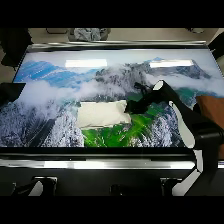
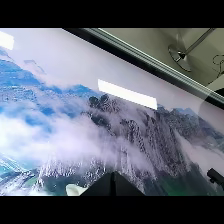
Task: Fold the shirts.
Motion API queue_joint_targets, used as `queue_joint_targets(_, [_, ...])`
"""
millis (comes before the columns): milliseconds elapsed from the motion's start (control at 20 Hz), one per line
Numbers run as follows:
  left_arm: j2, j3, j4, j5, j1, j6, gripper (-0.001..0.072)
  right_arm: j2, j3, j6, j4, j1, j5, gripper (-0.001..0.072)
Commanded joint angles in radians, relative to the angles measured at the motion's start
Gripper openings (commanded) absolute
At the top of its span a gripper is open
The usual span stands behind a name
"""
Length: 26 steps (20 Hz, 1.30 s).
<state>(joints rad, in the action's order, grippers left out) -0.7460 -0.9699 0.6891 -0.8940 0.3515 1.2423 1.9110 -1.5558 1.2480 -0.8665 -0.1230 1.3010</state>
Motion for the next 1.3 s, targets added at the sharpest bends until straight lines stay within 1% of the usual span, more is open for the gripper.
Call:
queue_joint_targets(0, [0.0,0.0,0.0,0.0,0.0,0.0,0.0028,0.033,0.001,-0.013,0.086,-0.001,0.001,0.0526])
queue_joint_targets(50, [0.0,0.0,0.0,0.0,0.0,0.0,0.0028,0.032,0.0,-0.037,0.089,-0.001,-0.002,0.0351])
queue_joint_targets(100, [0.0,0.0,0.0,0.0,0.0,0.0,0.0028,0.031,-0.005,-0.069,0.103,-0.001,-0.003,0.0052])
queue_joint_targets(200, [0.0,0.0,0.001,0.0,0.0,0.0,0.0028,0.019,-0.028,-0.162,0.171,0.011,0.018,0.0044])
queue_joint_targets(350, [0.0,0.0,0.001,0.0,0.0,-0.001,0.0028,-0.06,-0.099,-0.174,0.172,0.081,0.048,0.0041])
queue_joint_targets(400, [0.0,0.0,0.001,0.0,0.0,-0.001,0.0028,-0.1,-0.125,-0.167,0.161,0.127,0.056,0.0042])
queue_joint_targets(550, [0.0,0.0,0.001,0.0,0.0,-0.001,0.0028,-0.236,-0.156,-0.093,0.148,0.302,0.062,0.0042])
queue_joint_targets(800, [0.0,0.0,0.001,0.0,0.0,-0.001,0.0028,-0.442,-0.156,-0.065,0.148,0.618,0.09,0.0042])
queue_joint_targets(1050, [0.0,0.0,0.001,0.0,0.0,0.0,0.0029,-0.547,-0.157,-0.054,0.148,0.898,0.138,0.0042])
queue_joint_targets(1250, [0.0,0.0,0.001,0.0,0.0,0.0,0.0028,-0.576,-0.157,-0.055,0.162,1.069,0.118,0.0042])
